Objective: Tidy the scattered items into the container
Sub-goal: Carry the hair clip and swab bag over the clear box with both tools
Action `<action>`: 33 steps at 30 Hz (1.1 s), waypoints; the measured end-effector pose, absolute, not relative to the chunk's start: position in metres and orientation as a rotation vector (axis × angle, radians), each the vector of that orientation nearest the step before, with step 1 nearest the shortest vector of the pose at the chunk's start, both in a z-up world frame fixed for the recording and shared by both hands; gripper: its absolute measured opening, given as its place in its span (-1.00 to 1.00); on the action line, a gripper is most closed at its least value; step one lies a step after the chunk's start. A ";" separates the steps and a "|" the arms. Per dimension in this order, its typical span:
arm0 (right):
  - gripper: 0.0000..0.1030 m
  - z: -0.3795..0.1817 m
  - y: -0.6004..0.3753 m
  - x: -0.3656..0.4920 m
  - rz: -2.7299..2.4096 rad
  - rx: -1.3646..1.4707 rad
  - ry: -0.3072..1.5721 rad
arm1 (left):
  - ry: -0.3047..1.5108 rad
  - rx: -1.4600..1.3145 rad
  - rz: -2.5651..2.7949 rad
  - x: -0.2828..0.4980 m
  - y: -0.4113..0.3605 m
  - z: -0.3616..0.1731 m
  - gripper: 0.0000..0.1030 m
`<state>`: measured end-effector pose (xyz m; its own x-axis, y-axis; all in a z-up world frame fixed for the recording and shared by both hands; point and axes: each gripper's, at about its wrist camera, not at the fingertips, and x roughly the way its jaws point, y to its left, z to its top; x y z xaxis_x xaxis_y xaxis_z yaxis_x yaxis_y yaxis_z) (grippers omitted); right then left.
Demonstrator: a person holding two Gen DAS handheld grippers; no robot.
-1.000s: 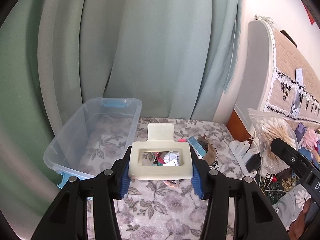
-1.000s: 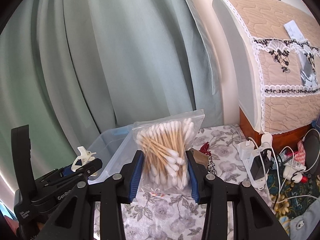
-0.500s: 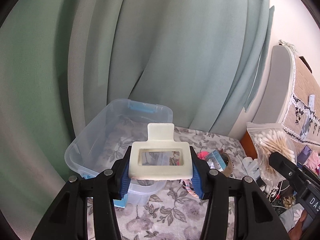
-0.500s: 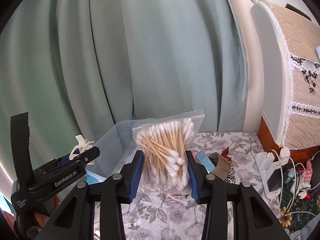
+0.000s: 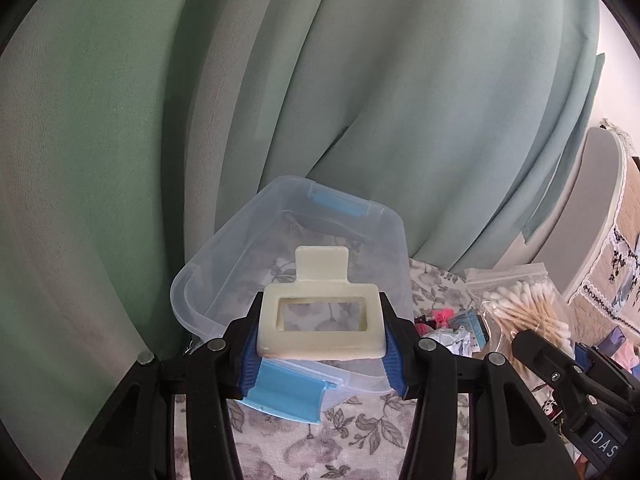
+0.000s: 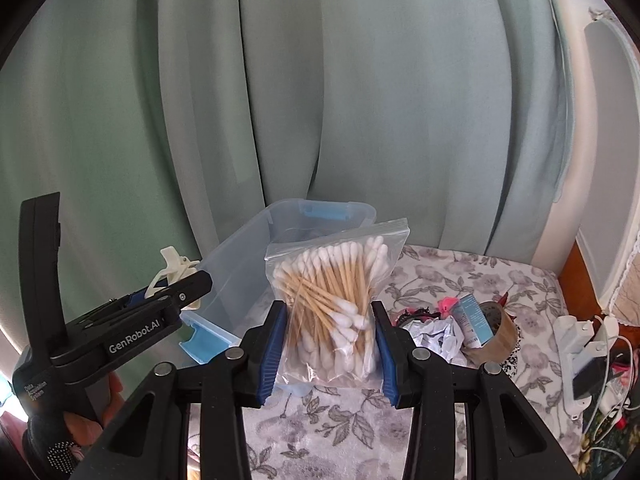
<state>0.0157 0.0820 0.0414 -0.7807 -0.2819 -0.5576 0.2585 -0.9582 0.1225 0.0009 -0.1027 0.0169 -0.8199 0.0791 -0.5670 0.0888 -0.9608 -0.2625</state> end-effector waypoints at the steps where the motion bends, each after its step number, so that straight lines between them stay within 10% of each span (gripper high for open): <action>1: -0.15 0.040 0.078 0.014 -2.713 0.872 -0.052 | 0.445 0.944 -2.952 0.000 -0.107 0.015 0.01; 33: -0.15 -0.003 0.019 -0.050 -2.534 1.029 0.003 | 0.513 1.078 -2.849 -0.055 -0.137 -0.026 0.01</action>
<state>-0.0496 0.0191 -0.0026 -0.6466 -0.3656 -0.6695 0.3674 -0.9184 0.1467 -0.0546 -0.1371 -0.0262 -0.7552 0.0674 -0.6521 0.1644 -0.9435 -0.2878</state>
